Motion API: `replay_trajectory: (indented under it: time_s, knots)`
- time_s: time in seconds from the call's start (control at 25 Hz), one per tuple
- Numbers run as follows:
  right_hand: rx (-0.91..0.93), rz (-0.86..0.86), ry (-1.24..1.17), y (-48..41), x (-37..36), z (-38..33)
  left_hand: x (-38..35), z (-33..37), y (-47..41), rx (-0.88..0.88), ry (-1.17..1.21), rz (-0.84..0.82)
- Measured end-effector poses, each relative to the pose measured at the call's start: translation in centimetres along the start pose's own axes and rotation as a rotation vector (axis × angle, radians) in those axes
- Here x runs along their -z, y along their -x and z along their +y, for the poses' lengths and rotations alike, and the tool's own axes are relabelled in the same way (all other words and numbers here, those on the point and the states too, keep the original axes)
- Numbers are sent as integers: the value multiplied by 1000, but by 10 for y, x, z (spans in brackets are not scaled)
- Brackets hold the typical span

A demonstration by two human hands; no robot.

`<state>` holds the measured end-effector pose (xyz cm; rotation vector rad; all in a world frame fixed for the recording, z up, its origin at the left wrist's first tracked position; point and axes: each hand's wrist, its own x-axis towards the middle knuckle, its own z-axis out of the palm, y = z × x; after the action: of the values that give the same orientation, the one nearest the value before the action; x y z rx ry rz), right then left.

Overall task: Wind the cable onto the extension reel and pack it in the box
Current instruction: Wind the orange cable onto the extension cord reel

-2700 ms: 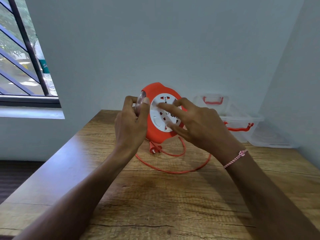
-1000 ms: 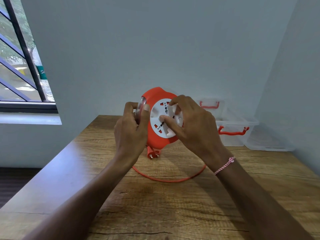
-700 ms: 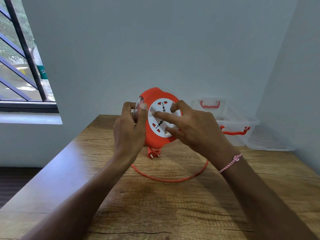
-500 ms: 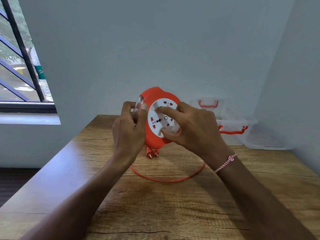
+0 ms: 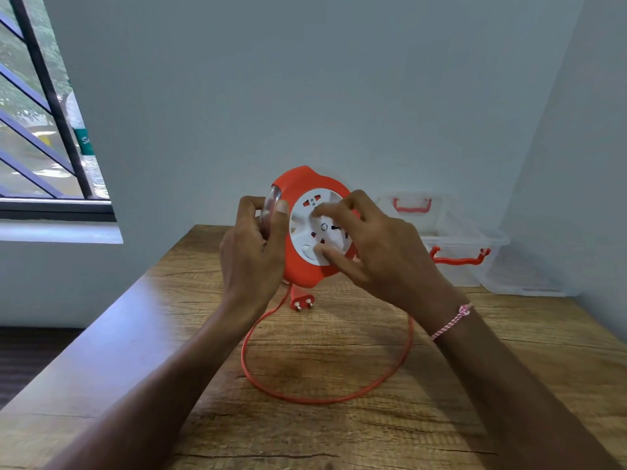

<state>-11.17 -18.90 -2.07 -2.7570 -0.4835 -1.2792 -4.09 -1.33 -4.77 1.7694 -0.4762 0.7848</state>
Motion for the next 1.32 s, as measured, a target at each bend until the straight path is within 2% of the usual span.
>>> replay_trajectory:
  time_s: [0.12, 0.28, 0.52, 0.64, 0.8, 0.88, 0.96, 1.04, 1.16, 1.24, 1.32]
  knots:
    - [162, -69, 191, 1, 3, 3, 2, -3, -3, 19, -19, -1]
    - [186, -56, 339, 0, 2, 4, 1, -3, -2, 36, -8, -35]
    - [197, 66, 284, 3, 2, 9, -2, 3, 2, 6, 9, -50]
    - [-43, 115, 118, 2, -3, -2, -4, 5, 6, -51, -16, -19]
    - [-643, 94, -386, -5, -11, -23, -6, 5, 8, -95, -47, -14]
    - [-763, 75, -534, -6, -10, -24, -5, 3, 7, -70, -44, -26]
    - [-630, 97, -388, -5, -7, -21, -5, 2, 6, -44, -47, -31]
    - [-336, 126, -143, -2, -1, -11, -4, 0, 3, -25, -45, -31]
    - [33, -46, 110, 2, 5, 7, -1, -5, -2, 17, -12, -27]
    - [143, -109, 202, 3, 5, 13, 0, -6, -4, 38, 9, -44]
    - [198, -70, 298, 5, 1, 12, 0, -4, -3, 35, 17, -65]
